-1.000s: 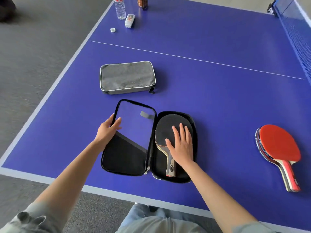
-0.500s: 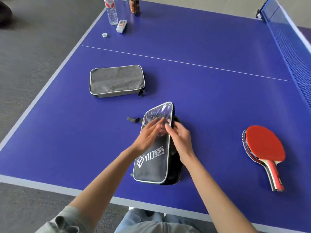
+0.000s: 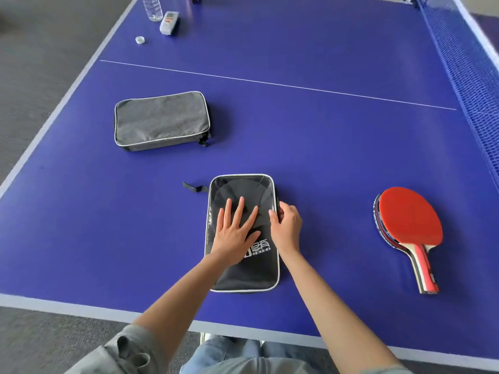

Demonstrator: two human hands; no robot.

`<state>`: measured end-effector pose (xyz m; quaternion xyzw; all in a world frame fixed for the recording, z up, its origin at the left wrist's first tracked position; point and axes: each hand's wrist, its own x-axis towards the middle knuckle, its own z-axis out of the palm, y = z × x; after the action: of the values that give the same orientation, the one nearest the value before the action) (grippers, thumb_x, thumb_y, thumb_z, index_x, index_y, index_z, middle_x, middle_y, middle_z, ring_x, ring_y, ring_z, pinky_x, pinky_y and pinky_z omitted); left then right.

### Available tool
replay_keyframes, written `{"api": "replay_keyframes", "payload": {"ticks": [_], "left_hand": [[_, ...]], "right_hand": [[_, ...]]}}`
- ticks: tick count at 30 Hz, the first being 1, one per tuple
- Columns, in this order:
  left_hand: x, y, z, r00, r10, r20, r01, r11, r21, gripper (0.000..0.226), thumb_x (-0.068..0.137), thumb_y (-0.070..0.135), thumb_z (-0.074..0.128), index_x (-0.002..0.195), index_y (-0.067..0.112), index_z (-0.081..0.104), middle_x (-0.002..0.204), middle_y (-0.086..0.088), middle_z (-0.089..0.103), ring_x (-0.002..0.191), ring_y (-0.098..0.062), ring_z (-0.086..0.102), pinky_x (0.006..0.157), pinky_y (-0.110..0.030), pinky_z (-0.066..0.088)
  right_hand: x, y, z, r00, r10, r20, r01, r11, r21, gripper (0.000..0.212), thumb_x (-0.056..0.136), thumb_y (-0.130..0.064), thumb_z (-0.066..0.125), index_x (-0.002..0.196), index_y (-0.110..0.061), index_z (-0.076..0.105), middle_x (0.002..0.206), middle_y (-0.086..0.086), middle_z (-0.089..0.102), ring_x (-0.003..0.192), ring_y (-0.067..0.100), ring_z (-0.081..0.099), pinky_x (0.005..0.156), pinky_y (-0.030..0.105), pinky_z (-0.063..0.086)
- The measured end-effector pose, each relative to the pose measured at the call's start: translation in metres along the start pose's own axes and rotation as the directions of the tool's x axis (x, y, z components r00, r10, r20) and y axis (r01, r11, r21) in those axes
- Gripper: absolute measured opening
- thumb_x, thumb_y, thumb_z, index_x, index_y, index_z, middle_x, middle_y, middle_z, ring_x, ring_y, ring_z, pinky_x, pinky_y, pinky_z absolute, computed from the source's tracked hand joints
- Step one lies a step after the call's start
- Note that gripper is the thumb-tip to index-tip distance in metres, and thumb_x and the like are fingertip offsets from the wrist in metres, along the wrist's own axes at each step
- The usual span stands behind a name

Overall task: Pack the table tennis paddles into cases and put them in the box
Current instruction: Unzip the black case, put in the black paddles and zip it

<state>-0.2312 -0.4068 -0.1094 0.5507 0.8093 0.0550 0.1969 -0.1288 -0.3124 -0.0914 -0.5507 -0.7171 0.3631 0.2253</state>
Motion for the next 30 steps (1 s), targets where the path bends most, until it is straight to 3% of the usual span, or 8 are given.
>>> {"api": "replay_keyframes", "payload": {"ticks": [3, 6, 10, 14, 18, 21, 26, 30], "left_hand": [[0.001, 0.009, 0.005, 0.999, -0.030, -0.023, 0.031, 0.998, 0.057, 0.073, 0.079, 0.065, -0.008, 0.146, 0.038, -0.008, 0.157, -0.003, -0.018, 0.141, -0.031, -0.025, 0.115, -0.045, -0.012], [0.000, 0.010, 0.005, 0.997, -0.042, -0.067, 0.044, 0.999, 0.029, 0.072, 0.082, 0.065, -0.001, 0.148, 0.037, 0.001, 0.158, -0.004, -0.012, 0.142, -0.031, -0.020, 0.117, -0.048, -0.006], [-0.010, 0.009, 0.008, 0.976, -0.149, -0.162, 0.141, 0.988, -0.057, 0.066, 0.085, 0.067, 0.014, 0.146, 0.043, 0.014, 0.158, -0.009, -0.008, 0.142, -0.034, -0.020, 0.113, -0.050, -0.015], [-0.011, 0.005, 0.011, 0.979, -0.137, -0.150, 0.134, 0.991, -0.031, 0.071, 0.084, 0.069, 0.010, 0.148, 0.038, 0.006, 0.158, -0.008, -0.007, 0.143, -0.032, -0.018, 0.114, -0.048, -0.011], [-0.007, 0.003, 0.011, 0.972, -0.160, -0.173, 0.164, 0.986, 0.013, 0.089, 0.084, 0.070, 0.014, 0.149, 0.010, 0.005, 0.159, -0.006, 0.002, 0.145, -0.029, -0.010, 0.117, -0.046, -0.003], [0.005, -0.006, 0.005, 0.988, -0.066, -0.140, 0.073, 0.996, 0.044, 0.093, 0.083, 0.071, 0.016, 0.149, 0.008, 0.005, 0.159, -0.004, 0.002, 0.145, -0.026, -0.011, 0.118, -0.045, -0.002], [0.037, -0.027, -0.016, 0.982, 0.189, -0.015, -0.184, 0.972, 0.147, 0.084, 0.082, 0.073, 0.019, 0.150, 0.026, -0.001, 0.159, 0.005, -0.004, 0.144, -0.023, -0.015, 0.116, -0.048, -0.011], [0.034, -0.027, -0.026, 0.988, 0.038, -0.150, -0.059, 0.989, -0.137, 0.063, 0.094, 0.047, 0.045, 0.148, 0.024, 0.023, 0.157, 0.002, 0.018, 0.145, -0.021, 0.011, 0.118, -0.042, 0.008]], "right_hand": [[0.001, 0.006, 0.004, 1.000, -0.009, -0.014, 0.007, 0.991, -0.133, 0.029, 0.093, -0.014, 0.054, 0.120, -0.003, 0.058, 0.111, 0.013, 0.057, 0.102, 0.028, 0.050, 0.086, 0.036, 0.044], [0.003, 0.010, 0.004, 0.998, 0.055, 0.027, -0.055, 0.998, 0.010, 0.038, 0.093, -0.012, 0.054, 0.130, -0.006, 0.051, 0.121, 0.014, 0.051, 0.111, 0.026, 0.051, 0.089, 0.024, 0.037], [0.003, 0.012, 0.004, 0.977, -0.209, 0.032, 0.211, 0.967, -0.140, 0.049, 0.090, -0.002, 0.053, 0.137, -0.017, 0.046, 0.130, 0.010, 0.049, 0.113, 0.024, 0.049, 0.089, 0.030, 0.047], [0.026, 0.003, 0.010, 0.785, -0.547, 0.291, 0.619, 0.721, -0.313, 0.049, 0.090, -0.005, 0.052, 0.137, -0.021, 0.046, 0.146, 0.007, 0.041, 0.134, 0.026, 0.037, 0.108, 0.038, 0.033], [0.051, 0.001, 0.011, 0.522, -0.516, 0.679, 0.813, 0.540, -0.216, 0.045, 0.101, -0.029, 0.034, 0.146, -0.026, 0.029, 0.156, -0.004, 0.022, 0.146, 0.013, 0.011, 0.118, 0.033, 0.010], [0.050, 0.013, 0.011, 0.585, -0.486, 0.649, 0.794, 0.507, -0.336, 0.050, 0.100, -0.036, 0.025, 0.148, -0.023, 0.024, 0.157, -0.003, 0.019, 0.146, 0.016, 0.012, 0.120, 0.037, 0.013], [0.015, 0.030, 0.013, 0.849, -0.379, 0.369, 0.528, 0.629, -0.570, 0.053, 0.098, -0.034, 0.022, 0.147, -0.015, 0.028, 0.155, 0.005, 0.027, 0.143, 0.025, 0.023, 0.115, 0.044, 0.026], [-0.019, 0.034, 0.016, 0.956, -0.224, 0.190, 0.294, 0.734, -0.612, 0.053, 0.098, -0.034, 0.021, 0.146, -0.013, 0.028, 0.155, 0.007, 0.027, 0.143, 0.027, 0.025, 0.113, 0.046, 0.026]]}}
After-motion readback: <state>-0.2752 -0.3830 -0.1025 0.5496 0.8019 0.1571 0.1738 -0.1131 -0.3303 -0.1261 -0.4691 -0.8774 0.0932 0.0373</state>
